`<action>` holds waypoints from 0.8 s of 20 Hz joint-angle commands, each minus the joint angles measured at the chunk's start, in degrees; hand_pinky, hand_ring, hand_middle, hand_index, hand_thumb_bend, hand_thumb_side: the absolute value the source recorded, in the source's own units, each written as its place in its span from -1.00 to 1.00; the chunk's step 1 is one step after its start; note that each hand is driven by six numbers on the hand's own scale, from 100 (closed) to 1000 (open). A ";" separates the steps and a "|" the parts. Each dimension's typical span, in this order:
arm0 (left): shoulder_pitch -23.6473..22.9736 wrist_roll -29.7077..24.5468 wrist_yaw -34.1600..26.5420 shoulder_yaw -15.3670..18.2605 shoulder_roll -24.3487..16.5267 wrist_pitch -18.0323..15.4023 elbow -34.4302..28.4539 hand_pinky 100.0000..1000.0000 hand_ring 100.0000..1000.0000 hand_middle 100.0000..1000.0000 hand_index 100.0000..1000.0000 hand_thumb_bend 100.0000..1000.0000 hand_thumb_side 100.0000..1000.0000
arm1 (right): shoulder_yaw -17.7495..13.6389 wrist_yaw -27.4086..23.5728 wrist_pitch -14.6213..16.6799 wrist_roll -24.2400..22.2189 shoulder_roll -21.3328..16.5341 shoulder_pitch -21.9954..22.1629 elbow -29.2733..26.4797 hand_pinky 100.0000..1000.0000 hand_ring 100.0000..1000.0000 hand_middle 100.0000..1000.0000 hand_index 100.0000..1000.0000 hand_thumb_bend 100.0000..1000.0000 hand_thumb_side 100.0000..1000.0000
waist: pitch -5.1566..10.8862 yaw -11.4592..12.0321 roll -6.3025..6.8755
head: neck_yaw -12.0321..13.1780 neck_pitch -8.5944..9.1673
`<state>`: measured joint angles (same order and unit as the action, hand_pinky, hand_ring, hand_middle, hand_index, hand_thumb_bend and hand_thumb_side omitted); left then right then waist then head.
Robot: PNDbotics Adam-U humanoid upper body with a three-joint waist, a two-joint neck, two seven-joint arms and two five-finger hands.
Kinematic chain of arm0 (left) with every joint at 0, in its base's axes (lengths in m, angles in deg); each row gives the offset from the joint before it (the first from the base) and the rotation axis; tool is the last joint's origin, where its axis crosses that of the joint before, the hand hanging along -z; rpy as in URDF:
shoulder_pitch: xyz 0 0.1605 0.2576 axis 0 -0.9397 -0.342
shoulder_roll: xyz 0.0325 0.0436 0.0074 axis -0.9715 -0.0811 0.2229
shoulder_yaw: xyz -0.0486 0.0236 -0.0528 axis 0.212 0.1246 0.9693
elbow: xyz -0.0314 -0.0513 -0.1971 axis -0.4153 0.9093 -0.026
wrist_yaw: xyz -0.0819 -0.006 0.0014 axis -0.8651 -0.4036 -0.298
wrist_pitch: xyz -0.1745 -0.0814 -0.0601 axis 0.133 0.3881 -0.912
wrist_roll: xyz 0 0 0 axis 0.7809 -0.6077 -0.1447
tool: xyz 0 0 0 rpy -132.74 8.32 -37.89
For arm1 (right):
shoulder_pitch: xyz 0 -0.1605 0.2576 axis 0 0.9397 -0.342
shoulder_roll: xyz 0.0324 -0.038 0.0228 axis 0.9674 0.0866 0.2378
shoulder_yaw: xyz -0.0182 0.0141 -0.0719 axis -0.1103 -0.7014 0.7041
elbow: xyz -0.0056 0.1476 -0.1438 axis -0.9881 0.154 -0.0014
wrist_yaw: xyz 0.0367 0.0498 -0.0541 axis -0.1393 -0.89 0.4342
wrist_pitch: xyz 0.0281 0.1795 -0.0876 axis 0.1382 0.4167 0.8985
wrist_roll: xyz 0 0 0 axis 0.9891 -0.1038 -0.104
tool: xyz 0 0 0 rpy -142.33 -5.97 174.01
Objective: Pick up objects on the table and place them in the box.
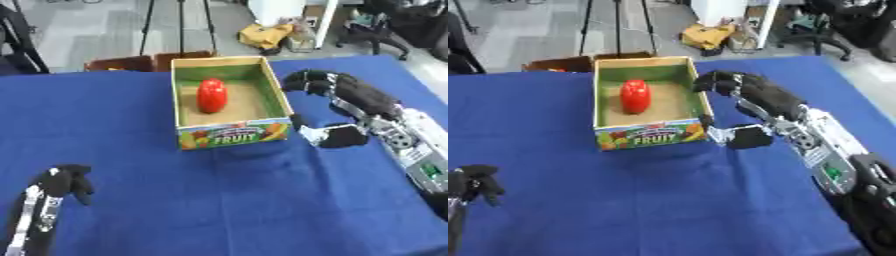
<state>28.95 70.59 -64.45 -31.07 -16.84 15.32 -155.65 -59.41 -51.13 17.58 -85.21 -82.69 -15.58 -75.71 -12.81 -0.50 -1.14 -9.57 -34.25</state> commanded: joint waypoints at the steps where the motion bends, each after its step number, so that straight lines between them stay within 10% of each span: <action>1: 3.37 -2.37 2.39 -1.91 -0.87 1.83 -0.46 -0.07 -0.52 -0.34 0.16 0.75 0.40 | 0.10 -3.24 -2.65 -2.33 -2.07 -0.46 -5.45 0.19 0.65 0.62 0.72 -1.00 0.18 | 1.00 -0.24 0.01 | 0.44 -0.33; 10: 7.99 -5.35 11.31 -1.76 -0.88 0.57 -2.49 -0.11 -0.55 -0.38 -0.30 1.00 -0.13 | 0.39 -11.45 -11.08 -11.28 -3.59 0.92 -14.60 0.28 0.67 0.64 0.72 -1.00 -0.02 | 0.98 -0.42 -0.06 | 0.30 -0.61; 16: 7.46 -1.68 16.65 -1.60 -0.49 -3.26 -2.91 -0.12 -0.58 -0.42 -0.25 1.00 -0.22 | -0.56 -14.69 -14.41 -16.41 -3.42 0.91 -16.91 0.33 0.67 0.63 0.68 -1.00 -0.69 | 1.12 -0.40 -0.14 | 0.27 -0.73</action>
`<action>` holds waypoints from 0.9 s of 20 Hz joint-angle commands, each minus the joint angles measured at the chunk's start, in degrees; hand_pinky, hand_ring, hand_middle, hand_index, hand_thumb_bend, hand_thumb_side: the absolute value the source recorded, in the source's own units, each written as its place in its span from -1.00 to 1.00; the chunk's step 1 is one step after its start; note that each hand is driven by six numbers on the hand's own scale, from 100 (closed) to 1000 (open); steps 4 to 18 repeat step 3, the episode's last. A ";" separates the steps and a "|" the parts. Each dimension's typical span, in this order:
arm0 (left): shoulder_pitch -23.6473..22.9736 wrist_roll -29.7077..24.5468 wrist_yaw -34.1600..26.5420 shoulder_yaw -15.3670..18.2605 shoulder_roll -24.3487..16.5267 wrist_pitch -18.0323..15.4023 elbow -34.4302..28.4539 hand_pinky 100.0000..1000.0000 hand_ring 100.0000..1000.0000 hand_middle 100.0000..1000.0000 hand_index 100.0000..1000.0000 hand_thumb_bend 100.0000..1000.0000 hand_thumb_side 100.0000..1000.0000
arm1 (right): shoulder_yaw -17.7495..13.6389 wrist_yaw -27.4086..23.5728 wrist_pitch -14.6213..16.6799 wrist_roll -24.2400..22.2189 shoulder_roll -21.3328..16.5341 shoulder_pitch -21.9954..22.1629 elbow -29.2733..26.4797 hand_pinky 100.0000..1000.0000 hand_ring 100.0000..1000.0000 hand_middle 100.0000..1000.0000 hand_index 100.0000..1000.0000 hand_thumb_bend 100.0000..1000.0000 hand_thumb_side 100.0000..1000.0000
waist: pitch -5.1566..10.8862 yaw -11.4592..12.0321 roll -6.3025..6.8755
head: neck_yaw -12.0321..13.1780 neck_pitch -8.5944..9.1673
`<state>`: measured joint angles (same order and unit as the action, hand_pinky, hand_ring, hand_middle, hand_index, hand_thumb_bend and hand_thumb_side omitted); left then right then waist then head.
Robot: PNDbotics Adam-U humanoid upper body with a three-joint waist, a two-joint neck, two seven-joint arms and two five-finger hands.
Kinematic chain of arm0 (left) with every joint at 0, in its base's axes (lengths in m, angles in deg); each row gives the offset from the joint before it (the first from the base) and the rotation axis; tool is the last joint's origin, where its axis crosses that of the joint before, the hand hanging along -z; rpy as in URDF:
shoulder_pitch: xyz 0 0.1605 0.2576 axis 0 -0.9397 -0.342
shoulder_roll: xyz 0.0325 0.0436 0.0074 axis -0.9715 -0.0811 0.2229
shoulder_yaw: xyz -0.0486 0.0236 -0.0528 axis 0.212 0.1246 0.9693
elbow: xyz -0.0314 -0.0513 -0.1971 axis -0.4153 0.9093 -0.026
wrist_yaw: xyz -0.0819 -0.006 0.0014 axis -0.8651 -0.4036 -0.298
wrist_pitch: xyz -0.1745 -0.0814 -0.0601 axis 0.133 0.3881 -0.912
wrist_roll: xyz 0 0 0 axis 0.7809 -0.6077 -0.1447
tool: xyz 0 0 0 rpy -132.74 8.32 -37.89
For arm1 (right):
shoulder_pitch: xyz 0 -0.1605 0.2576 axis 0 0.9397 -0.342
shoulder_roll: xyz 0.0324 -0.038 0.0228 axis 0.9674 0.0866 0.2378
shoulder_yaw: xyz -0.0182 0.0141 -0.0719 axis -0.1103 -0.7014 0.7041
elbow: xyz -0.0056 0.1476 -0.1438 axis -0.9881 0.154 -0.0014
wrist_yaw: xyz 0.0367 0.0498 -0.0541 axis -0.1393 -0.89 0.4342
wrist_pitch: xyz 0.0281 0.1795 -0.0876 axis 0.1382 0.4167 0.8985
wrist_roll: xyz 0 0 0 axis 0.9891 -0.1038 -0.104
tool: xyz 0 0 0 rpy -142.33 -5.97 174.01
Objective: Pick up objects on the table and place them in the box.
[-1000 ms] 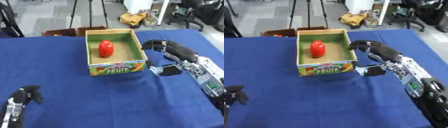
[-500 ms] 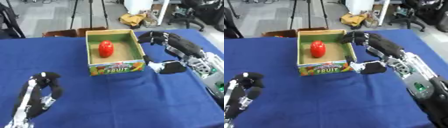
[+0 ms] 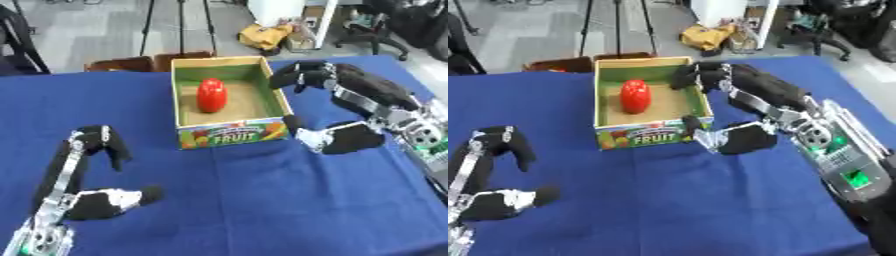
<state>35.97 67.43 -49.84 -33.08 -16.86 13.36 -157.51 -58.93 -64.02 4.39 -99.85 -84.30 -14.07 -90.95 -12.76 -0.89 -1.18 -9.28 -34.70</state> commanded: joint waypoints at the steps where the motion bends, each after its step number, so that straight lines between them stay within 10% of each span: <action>1: 0.33 2.36 2.95 0.18 -0.26 -1.60 -0.64 -0.13 -0.58 -0.43 -0.24 1.00 -0.21 | -1.09 -2.59 -1.82 -2.41 -1.78 -0.56 -1.81 0.36 0.67 0.63 0.69 -1.00 -0.84 | 1.10 0.02 -0.10 | -0.01 -0.29; 18: 0.00 4.15 4.26 -0.14 0.24 -2.24 0.03 -0.14 -0.59 -0.45 -0.23 1.00 -0.21 | -1.06 -4.25 -3.01 -3.16 -1.64 -0.37 -1.96 0.38 0.66 0.62 0.69 -1.00 -0.92 | 1.15 0.08 -0.10 | 0.06 -0.27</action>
